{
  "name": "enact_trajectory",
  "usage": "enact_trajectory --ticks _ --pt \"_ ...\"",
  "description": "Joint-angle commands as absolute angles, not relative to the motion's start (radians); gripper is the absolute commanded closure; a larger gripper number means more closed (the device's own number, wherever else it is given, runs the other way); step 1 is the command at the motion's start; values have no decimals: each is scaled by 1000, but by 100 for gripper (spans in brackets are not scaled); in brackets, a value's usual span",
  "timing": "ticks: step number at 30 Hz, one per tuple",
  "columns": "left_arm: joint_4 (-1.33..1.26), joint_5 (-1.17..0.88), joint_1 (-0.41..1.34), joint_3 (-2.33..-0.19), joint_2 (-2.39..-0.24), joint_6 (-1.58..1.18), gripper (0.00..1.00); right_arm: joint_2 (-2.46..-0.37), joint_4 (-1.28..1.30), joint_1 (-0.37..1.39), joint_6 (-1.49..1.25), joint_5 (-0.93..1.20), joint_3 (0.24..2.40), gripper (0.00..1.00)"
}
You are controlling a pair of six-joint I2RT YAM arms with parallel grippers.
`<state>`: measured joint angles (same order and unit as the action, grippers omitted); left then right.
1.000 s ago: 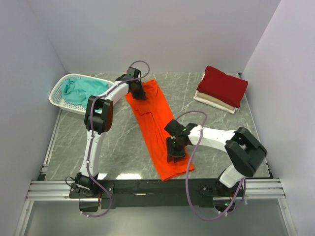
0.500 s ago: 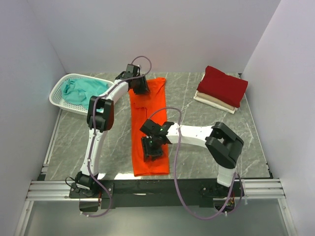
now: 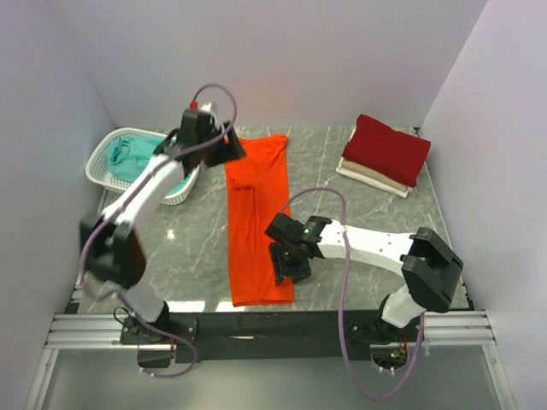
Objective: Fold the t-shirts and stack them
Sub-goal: Fold the tshirt
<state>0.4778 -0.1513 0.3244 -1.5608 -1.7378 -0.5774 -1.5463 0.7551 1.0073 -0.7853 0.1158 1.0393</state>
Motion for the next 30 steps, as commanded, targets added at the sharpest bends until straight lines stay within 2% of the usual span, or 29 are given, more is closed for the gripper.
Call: enact_trajectory --ticks 1,6,10,17,24,30 --pt "569 -52 412 -1274 -1593 -636 27 -1528 767 1005 -805 92 1014 42" --pt "681 -60 526 -978 -1410 -758 27 -1540 726 1005 -821 113 993 40" --pt "730 -84 597 -859 -1287 -851 27 -1545 686 1005 -821 140 947 40" --pt "753 -155 667 -717 -1195 -946 27 -1574 634 1005 -818 184 908 43" --pt "665 -239 683 -579 -1186 -966 32 -1606 609 1005 -811 210 900 55" --pt "579 -299 690 -522 -1207 -973 34 -1594 604 1006 -827 210 877 62"
